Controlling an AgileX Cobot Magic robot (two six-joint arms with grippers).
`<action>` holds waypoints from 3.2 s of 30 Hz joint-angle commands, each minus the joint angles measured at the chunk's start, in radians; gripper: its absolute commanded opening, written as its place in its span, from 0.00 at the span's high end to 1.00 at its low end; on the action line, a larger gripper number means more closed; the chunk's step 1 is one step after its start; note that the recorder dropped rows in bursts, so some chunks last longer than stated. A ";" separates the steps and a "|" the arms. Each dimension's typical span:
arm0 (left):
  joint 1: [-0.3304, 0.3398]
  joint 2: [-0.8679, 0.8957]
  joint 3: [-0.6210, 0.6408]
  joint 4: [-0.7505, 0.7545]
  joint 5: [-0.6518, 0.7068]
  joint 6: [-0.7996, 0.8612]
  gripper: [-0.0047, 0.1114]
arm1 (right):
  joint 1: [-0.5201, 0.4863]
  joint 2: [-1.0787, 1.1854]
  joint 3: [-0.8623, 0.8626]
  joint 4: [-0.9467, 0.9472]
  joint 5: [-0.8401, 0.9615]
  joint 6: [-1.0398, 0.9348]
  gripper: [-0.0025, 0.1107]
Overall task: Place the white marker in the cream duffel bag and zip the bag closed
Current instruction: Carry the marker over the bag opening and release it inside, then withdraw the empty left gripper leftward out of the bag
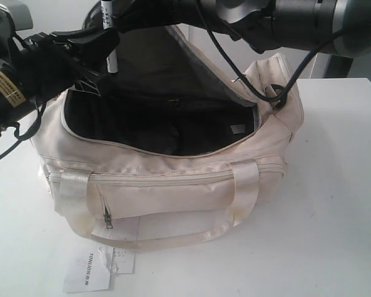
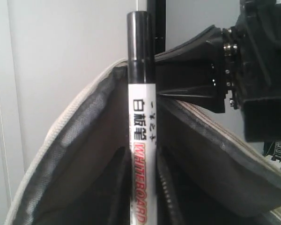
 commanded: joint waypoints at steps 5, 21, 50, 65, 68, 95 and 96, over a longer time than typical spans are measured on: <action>-0.006 0.066 -0.058 -0.006 -0.003 -0.006 0.45 | -0.011 -0.021 0.003 0.002 -0.029 0.001 0.98; 0.036 -0.046 -0.033 0.184 0.297 -0.122 0.96 | -0.011 -0.021 0.003 0.002 -0.029 0.001 0.98; 0.036 -0.318 -0.162 0.330 1.734 -0.045 0.96 | -0.011 -0.021 0.003 0.002 -0.029 0.022 0.98; 0.036 -0.324 -0.186 -0.680 1.857 0.675 0.96 | -0.011 -0.021 0.003 0.002 -0.029 0.022 0.98; 0.036 -0.326 -0.186 -0.696 1.861 0.692 0.96 | -0.011 -0.021 0.003 0.002 -0.029 0.024 0.98; 0.365 0.122 -0.728 -1.051 1.955 0.608 0.44 | -0.011 -0.021 0.003 0.002 -0.029 0.024 0.98; 0.365 0.142 -0.739 -1.053 1.955 0.613 0.44 | -0.011 -0.021 0.003 0.002 -0.029 0.024 0.98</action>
